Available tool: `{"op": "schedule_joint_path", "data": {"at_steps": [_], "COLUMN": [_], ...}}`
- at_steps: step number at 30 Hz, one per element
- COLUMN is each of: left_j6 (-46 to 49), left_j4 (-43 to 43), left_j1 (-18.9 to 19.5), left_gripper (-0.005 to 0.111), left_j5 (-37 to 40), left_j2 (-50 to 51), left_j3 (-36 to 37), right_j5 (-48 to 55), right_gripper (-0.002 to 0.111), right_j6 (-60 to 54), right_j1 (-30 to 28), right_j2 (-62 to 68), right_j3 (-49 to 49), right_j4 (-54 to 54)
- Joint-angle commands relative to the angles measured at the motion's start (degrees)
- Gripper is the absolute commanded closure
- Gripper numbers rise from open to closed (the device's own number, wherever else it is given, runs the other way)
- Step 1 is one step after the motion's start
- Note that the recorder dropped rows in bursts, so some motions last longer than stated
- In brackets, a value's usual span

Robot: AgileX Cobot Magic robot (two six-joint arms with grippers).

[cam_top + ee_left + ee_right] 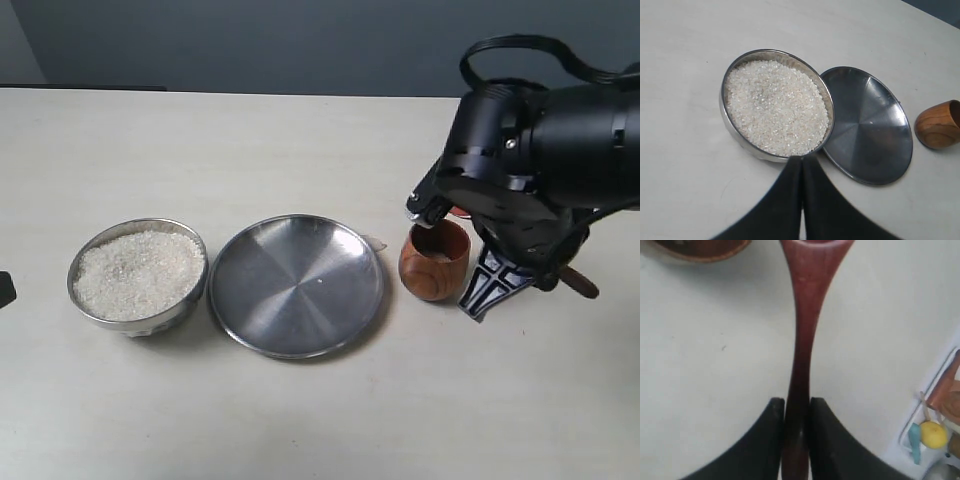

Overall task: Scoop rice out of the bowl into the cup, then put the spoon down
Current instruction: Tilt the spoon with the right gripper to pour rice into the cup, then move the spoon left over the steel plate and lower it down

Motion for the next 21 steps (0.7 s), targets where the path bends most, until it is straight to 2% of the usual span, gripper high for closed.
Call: {"op": "schedule_joint_path", "data": {"at_steps": [1, 8, 12, 17, 21], "left_j6": [-0.02, -0.02, -0.02, -0.02, -0.02], "left_j4": [-0.09, -0.1, -0.1, -0.18, -0.18], "left_j1": [-0.29, -0.29, -0.29, -0.29, -0.29], "left_gripper": [0.106, 0.106, 0.106, 0.106, 0.106], "left_j5": [-0.42, -0.18, -0.07, 0.04, 0.04], "left_j2": [0.12, 0.12, 0.12, 0.12, 0.12], "left_j3": [-0.25, -0.25, -0.25, -0.25, -0.25], "right_j5": [-6.6, -15.93, -22.1, -32.05, -36.41], "right_gripper": [0.109, 0.109, 0.109, 0.109, 0.109], "right_j6": [7.01, 9.38, 7.41, -5.87, -9.85], "right_j1": [-2.56, -8.91, -8.74, -5.5, -3.58], "right_j2": [-1.97, -2.78, -3.37, -3.24, -0.34], "right_j3": [0.24, 0.24, 0.24, 0.24, -0.33], "right_j4": [5.88, 18.18, 25.83, 44.26, 50.86]}}
